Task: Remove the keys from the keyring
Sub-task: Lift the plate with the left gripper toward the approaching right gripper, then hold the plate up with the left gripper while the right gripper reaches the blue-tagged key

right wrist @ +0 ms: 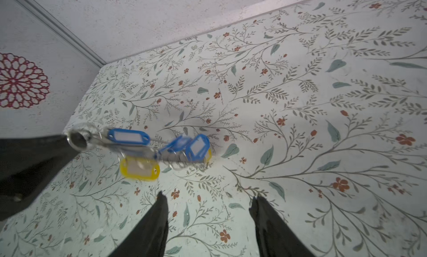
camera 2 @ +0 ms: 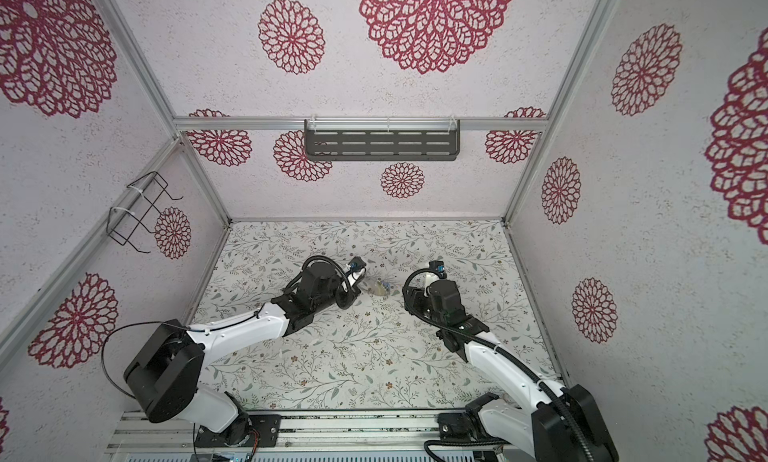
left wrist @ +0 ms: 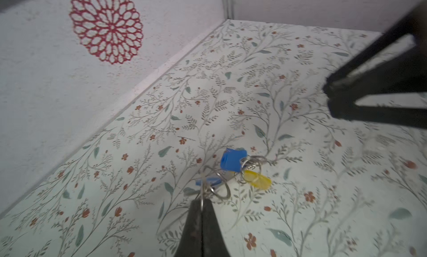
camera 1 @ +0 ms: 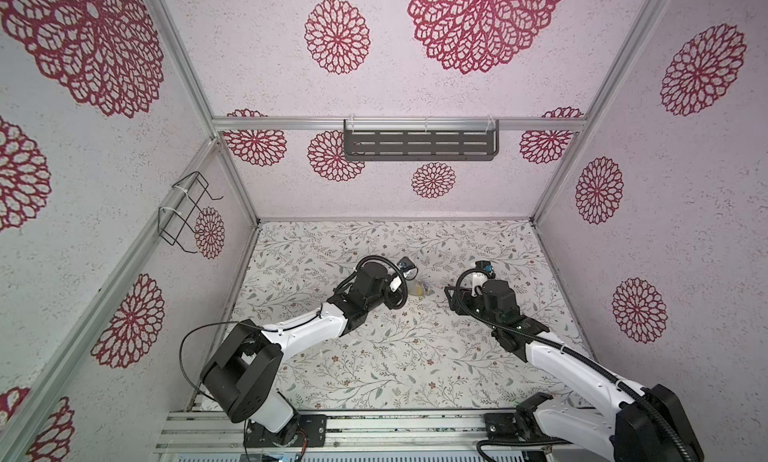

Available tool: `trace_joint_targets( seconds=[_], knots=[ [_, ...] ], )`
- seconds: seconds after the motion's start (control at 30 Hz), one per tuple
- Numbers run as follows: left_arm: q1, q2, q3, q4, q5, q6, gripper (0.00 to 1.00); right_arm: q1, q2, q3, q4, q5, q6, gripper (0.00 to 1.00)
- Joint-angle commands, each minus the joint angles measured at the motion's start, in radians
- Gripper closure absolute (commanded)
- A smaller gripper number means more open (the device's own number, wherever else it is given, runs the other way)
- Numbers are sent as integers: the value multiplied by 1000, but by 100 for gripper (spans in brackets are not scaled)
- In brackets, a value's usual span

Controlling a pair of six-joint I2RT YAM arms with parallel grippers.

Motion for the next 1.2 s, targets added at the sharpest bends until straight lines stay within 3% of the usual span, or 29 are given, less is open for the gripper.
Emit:
trace_joint_targets(
  seconds=[0.0, 0.27, 0.47, 1.17],
  knots=[
    [73, -68, -17, 213, 342, -3, 100, 8, -67, 50, -39, -46, -11, 38],
    [116, -102, -18, 240, 586, -20, 100, 13, -149, 99, -72, -196, -13, 51],
    [128, -108, -28, 341, 695, -112, 100, 26, -168, 100, -25, -266, -20, 51],
    [138, -66, -37, 506, 703, -322, 100, 112, -85, 143, 26, -270, -82, 43]
  ],
)
